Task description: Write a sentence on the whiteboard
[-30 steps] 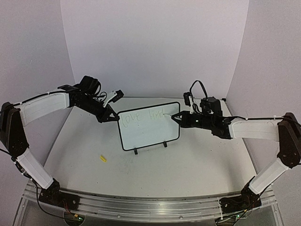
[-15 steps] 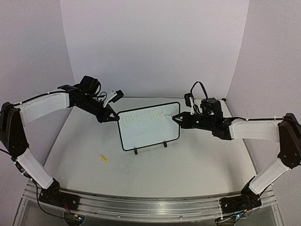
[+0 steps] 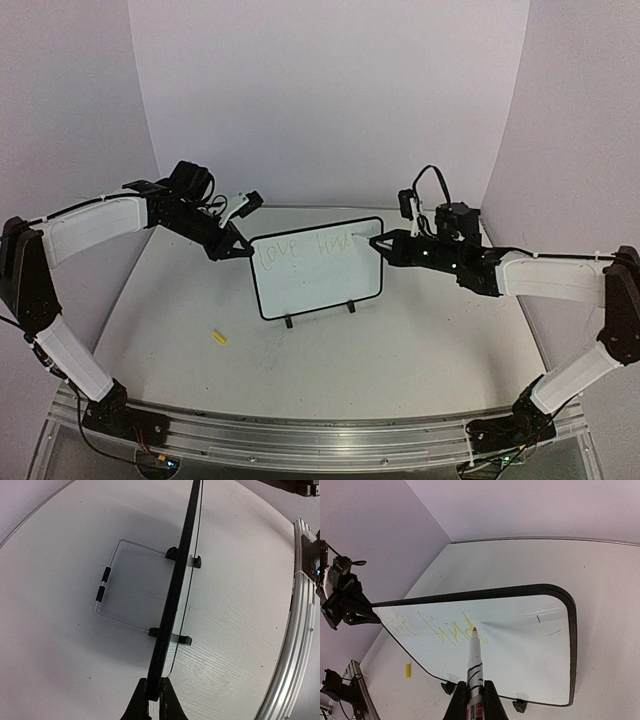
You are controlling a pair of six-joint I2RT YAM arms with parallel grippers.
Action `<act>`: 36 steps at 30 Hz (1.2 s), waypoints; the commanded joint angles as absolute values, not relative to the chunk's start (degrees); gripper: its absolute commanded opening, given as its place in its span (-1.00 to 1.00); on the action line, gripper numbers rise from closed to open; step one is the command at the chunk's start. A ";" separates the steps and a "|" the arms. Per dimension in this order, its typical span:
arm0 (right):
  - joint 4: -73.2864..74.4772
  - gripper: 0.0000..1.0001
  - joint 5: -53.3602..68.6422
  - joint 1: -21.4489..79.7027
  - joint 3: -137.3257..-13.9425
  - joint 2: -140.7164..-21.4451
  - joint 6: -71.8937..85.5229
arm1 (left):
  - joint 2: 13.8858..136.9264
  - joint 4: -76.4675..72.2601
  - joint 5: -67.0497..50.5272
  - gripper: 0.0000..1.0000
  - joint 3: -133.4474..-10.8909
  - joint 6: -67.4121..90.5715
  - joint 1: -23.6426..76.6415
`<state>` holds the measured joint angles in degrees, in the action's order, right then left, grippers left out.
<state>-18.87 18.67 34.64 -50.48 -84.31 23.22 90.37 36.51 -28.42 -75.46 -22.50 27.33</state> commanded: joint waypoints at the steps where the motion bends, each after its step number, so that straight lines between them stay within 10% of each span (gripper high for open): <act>1: -20.57 -1.00 17.73 34.29 -51.56 -84.53 23.30 | 89.32 35.60 -20.39 -1.00 -75.15 -25.87 26.54; 36: -18.57 -1.00 16.70 33.93 -51.51 -86.42 21.71 | 89.74 35.51 -20.57 -1.00 -75.32 -25.89 26.55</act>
<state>-18.46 19.49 34.20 -51.97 -87.57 22.55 90.37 36.49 -28.45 -75.46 -22.48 27.33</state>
